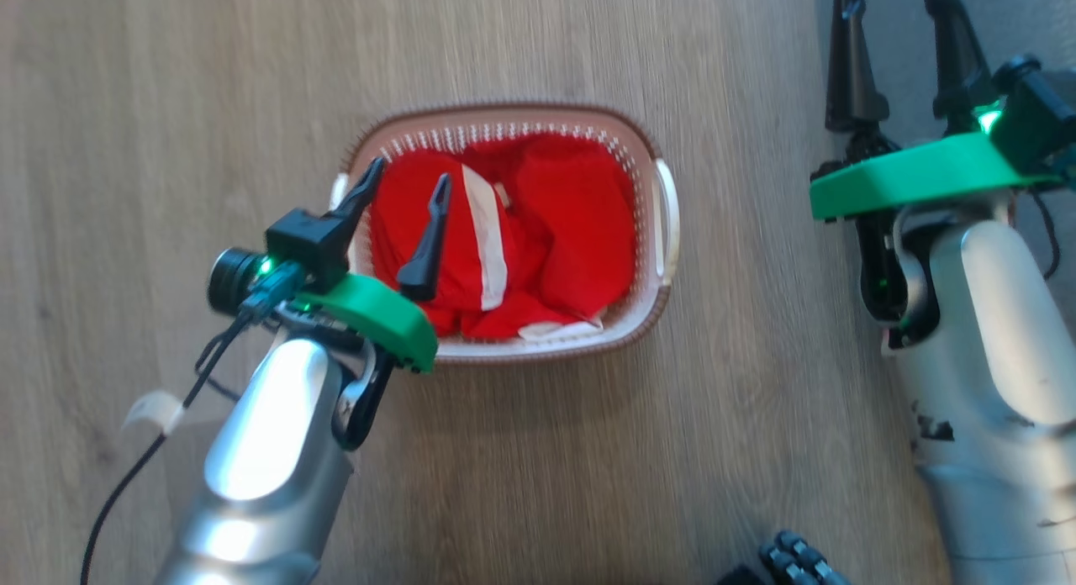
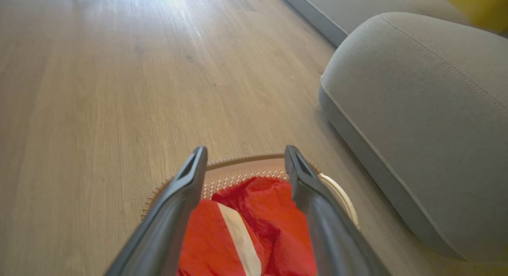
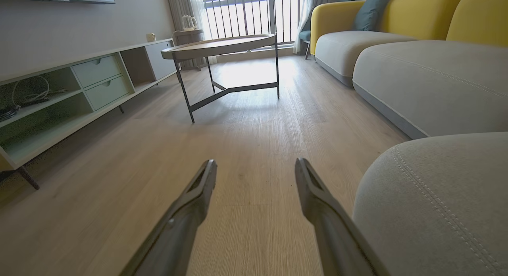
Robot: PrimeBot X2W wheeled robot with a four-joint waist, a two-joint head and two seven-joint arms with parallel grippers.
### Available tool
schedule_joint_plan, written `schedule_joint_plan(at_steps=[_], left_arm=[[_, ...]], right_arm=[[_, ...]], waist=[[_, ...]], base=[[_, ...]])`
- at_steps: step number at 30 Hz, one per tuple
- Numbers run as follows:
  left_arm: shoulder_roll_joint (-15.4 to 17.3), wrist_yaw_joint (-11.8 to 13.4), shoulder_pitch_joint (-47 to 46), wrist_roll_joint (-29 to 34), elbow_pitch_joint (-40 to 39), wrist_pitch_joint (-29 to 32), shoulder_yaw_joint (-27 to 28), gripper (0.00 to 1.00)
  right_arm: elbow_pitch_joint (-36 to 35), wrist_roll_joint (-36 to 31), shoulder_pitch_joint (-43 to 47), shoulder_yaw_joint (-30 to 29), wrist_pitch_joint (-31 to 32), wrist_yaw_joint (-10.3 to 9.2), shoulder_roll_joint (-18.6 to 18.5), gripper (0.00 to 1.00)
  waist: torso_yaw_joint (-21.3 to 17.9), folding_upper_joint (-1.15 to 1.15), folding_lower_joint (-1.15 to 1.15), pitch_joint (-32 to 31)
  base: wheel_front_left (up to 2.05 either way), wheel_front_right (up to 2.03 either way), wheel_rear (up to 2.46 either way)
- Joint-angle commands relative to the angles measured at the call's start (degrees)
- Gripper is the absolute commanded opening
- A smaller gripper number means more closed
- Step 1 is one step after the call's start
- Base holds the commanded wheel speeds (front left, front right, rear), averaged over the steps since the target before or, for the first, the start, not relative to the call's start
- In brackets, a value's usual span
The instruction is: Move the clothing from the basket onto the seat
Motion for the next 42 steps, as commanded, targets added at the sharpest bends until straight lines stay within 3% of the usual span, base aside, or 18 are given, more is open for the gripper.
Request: schedule_joint_plan(at_steps=[1,13,22,27,35,42], left_arm=[[1.4,-0.4,-1.7,-0.6,-0.9,-0.5,0.4,1.00],[2.9,-0.4,-10.9,-3.1,9.4,-0.5,-7.2,1.00],[3.5,-0.1,-20.1,0.1,22.1,-0.5,-11.7,1.00],[2.3,3.6,-25.9,1.9,32.3,0.6,-12.7,1.00],[1.9,9.2,-31.5,4.9,40.7,2.8,-15.1,1.00],[3.5,11.7,-34.3,7.9,44.8,7.2,-18.3,1.00]], right_arm=[[-2.4,-0.8,-1.2,1.2,-0.7,0.41,0.9,1.00],[-4.1,-0.4,-4.5,2.2,-0.7,0.41,2.3,1.00],[-5.3,2.1,-5.0,2.8,-0.7,0.41,2.7,1.00],[-6.1,4.3,-5.2,3.3,-0.7,0.41,2.8,1.00],[-6.8,6.4,-5.5,3.4,-0.7,0.41,2.8,1.00],[-6.9,7.8,-5.3,3.2,-0.7,0.41,2.8,1.00]], waist=[[-1.1,0.00,0.00,3.1],[-4.8,0.00,0.00,12.6],[-8.8,0.00,0.00,17.9],[-11.1,0.00,0.00,20.3],[-13.3,0.00,0.00,23.2],[-14.7,0.00,0.00,25.2]], base=[[0.00,0.00,0.00],[0.00,0.00,0.00],[0.00,0.00,0.00],[0.00,0.00,0.00],[0.00,0.00,0.00],[0.00,0.00,0.00]])
